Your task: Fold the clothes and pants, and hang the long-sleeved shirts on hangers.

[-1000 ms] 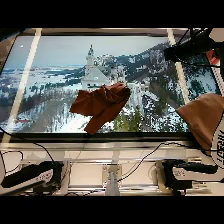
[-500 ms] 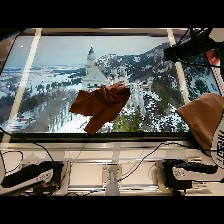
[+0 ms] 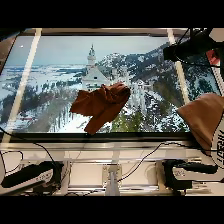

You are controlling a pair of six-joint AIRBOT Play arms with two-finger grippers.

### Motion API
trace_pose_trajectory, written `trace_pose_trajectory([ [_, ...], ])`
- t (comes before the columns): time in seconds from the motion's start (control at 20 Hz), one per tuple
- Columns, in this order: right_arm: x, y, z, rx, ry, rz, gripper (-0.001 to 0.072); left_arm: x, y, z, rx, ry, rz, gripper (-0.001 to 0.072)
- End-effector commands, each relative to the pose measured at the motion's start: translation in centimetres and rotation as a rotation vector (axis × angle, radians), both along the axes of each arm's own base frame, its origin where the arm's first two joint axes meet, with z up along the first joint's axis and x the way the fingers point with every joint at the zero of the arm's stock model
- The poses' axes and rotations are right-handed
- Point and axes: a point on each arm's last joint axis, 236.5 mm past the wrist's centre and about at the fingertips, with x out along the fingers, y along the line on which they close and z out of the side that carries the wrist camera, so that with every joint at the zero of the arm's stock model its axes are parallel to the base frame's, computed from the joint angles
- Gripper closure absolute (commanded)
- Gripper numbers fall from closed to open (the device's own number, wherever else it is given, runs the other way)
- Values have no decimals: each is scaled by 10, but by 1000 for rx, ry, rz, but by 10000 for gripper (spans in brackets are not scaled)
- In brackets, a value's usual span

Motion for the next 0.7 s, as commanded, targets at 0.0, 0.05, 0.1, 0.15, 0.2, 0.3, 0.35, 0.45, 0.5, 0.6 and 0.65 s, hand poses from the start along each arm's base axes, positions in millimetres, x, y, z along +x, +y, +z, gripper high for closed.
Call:
trace_pose_trajectory([
  [0.0,-8,28,2,105,26,59,695,-8,-14,-3,-74,51,-48,388],
  [0.05,-14,36,2,134,48,80,695,-9,-15,-10,-63,76,-53,388],
  [0.1,-19,43,1,160,68,99,695,-12,-14,-21,-38,116,-59,388],
  [0.15,-23,47,0,170,85,111,695,-14,-7,-34,10,159,-46,388],
  [0.2,-27,47,-1,170,101,116,695,-18,-1,-51,57,210,-38,388],
  [0.3,-33,47,-5,165,128,122,695,-23,13,-81,110,304,-17,388],
  [0.35,-37,50,-8,175,149,131,694,-25,18,-92,110,331,-8,388],
  [0.45,-53,64,-24,212,233,186,694,-30,27,-112,109,363,13,388],
  [0.5,-60,73,-36,228,274,218,694,-35,32,-124,108,376,23,388],
  [0.6,-75,87,-68,219,363,260,694,-46,41,-148,98,388,50,387],
  [0.65,-84,95,-83,213,407,279,694,-52,48,-160,92,391,70,388],
])
